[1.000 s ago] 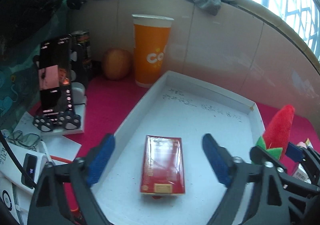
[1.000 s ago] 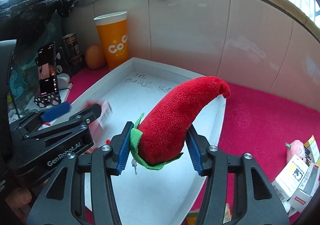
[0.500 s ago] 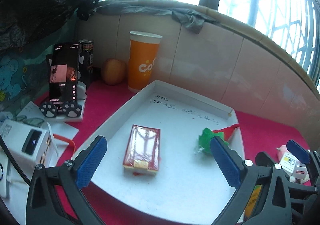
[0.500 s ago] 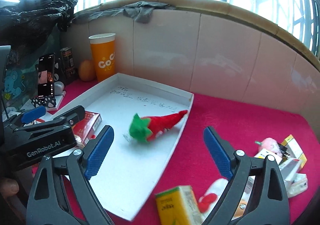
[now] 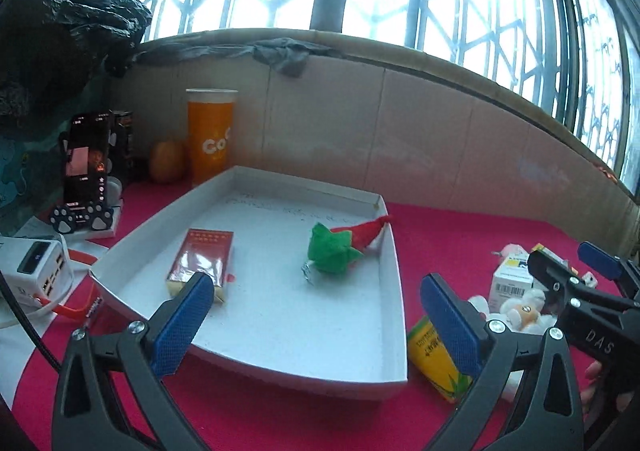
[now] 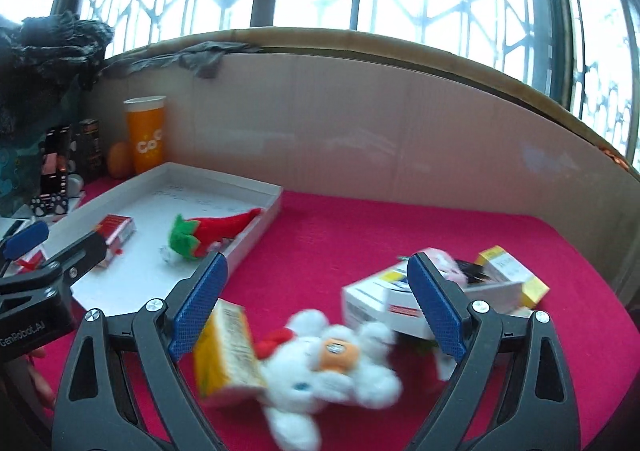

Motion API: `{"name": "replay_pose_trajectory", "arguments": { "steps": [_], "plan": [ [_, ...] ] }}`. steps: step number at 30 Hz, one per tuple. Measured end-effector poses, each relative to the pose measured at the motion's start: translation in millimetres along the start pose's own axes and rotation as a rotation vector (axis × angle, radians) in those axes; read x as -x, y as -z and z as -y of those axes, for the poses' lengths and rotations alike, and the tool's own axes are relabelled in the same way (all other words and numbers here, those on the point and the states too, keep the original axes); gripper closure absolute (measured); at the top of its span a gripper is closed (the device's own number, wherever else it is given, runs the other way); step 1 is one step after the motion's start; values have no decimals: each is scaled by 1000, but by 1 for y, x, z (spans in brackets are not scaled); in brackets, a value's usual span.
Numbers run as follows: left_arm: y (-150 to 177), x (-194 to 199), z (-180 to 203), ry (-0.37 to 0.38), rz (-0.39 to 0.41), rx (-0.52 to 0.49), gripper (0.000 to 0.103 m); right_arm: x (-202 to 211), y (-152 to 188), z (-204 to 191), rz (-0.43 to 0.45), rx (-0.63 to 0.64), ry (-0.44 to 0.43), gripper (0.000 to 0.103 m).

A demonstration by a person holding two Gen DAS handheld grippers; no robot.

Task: Organize objects
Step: 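Move the right gripper to the pink tissue pack and grasp it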

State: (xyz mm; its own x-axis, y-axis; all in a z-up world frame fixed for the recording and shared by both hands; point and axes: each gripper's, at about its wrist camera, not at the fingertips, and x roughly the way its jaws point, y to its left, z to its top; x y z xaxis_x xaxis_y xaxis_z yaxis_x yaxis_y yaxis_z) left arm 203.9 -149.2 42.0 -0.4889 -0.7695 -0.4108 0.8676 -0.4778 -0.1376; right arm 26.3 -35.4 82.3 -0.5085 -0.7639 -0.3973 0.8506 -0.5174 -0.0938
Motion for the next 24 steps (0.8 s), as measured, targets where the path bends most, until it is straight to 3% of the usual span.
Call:
{"name": "replay_pose_trajectory", "arguments": {
  "steps": [15,24],
  "plan": [
    [13,12,33,79,-9,-95,0,6,41,132,-72,-215,277,11],
    [14,8,31,92,-36,-80,0,16,47,170,-74,-265,373,11]
  ]
}}
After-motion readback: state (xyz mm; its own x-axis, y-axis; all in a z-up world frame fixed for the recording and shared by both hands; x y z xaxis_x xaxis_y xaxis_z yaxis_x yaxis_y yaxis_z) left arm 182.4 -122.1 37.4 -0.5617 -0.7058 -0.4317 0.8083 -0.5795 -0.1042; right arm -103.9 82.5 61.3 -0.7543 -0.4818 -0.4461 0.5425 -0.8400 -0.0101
